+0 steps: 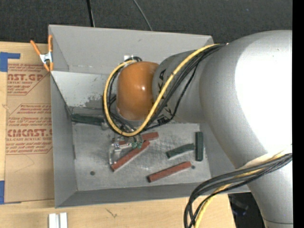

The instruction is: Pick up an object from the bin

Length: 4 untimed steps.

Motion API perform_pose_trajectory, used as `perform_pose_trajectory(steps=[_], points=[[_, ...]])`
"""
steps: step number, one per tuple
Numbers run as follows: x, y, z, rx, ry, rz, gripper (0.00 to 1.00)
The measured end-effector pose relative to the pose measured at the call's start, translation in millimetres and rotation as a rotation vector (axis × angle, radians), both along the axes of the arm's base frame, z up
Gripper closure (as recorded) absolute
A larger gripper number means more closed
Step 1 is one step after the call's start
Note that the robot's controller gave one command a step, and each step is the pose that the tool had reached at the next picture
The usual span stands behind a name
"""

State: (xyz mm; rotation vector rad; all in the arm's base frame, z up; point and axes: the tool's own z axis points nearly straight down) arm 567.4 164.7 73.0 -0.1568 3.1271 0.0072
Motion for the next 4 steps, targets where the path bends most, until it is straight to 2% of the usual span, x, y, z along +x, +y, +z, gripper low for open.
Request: perform_pose_trajectory(steps=[1, 2, 3, 4], points=[[0.0, 0, 0, 0.0, 0.0, 0.0, 0.0], [-14.6, -12, 30, -0.005, 0.012, 0.077, 0.0], [-62.4, -50, 0, -0.003, 0.016, -0.044, 1.0], [-62.4, -50, 0, -0.003, 0.016, -0.044, 1.0]])
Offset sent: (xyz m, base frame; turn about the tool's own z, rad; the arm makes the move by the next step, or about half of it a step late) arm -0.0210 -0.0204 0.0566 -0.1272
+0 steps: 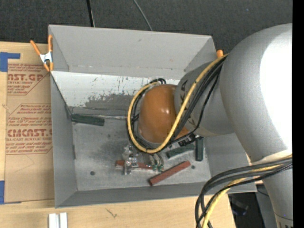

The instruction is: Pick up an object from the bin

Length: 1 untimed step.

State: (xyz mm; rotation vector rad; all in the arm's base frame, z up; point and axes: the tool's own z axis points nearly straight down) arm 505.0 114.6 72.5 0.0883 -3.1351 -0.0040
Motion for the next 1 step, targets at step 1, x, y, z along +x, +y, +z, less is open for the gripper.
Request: perform_pose_trajectory(steps=[1], points=[[32.0, 29.8, 208.5, 0.0, -0.015, 0.028, 1.0]])
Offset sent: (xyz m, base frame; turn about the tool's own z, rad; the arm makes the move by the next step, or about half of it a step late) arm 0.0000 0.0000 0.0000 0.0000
